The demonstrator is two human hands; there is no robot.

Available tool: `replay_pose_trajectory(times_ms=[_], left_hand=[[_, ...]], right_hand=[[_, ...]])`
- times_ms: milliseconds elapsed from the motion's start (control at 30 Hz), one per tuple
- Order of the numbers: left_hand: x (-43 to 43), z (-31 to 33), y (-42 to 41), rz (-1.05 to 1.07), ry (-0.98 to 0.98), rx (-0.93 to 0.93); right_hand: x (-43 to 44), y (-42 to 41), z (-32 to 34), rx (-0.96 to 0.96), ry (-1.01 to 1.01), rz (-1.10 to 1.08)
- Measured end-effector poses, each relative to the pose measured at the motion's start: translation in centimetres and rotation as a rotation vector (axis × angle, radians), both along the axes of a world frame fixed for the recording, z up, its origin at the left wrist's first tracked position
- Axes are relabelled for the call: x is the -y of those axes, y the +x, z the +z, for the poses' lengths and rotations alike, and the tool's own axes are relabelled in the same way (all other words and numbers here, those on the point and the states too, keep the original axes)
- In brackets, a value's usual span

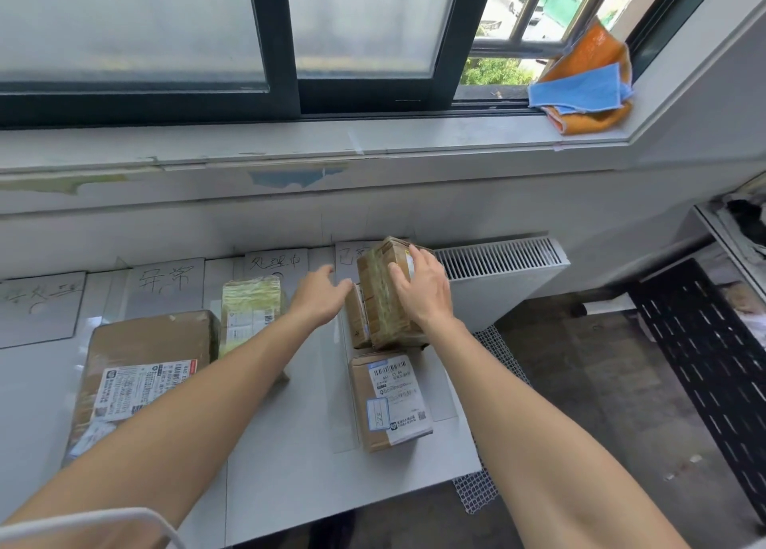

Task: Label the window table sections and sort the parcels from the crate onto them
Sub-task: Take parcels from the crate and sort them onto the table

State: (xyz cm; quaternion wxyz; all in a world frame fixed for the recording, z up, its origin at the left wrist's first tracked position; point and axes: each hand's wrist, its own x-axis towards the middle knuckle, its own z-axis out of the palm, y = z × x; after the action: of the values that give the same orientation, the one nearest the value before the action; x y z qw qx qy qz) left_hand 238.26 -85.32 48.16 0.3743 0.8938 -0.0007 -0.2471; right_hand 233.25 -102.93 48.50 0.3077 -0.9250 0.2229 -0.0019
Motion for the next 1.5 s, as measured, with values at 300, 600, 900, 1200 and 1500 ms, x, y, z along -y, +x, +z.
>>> replay_pose_trajectory(times_ms=[300,600,900,1200,1500], left_hand=[[-8.1,2.9,2.5,-0.171,0.510,0.426],[-21.8,6.9,3.6,-0.116,0.633,0.507],[-43.3,12.7,3.5,0.011,0.733,0.532],[-63.8,16.4,1.8,0.245,0.781,0.519],[-76.8,15.0,-0.7,0.379,0.792,0.384]], right_hand=[[-8.5,3.5,3.0,0.017,-0.260,0.374],[-21.8,6.3,6.9,0.083,-0.370,0.543],[-42.7,8.9,11.1,0.165,-0.388,0.695],[-63.5,10.3,13.5,0.238,-0.400,0.911],[-78.5,9.7,12.5,0.251,-0.371,1.071]])
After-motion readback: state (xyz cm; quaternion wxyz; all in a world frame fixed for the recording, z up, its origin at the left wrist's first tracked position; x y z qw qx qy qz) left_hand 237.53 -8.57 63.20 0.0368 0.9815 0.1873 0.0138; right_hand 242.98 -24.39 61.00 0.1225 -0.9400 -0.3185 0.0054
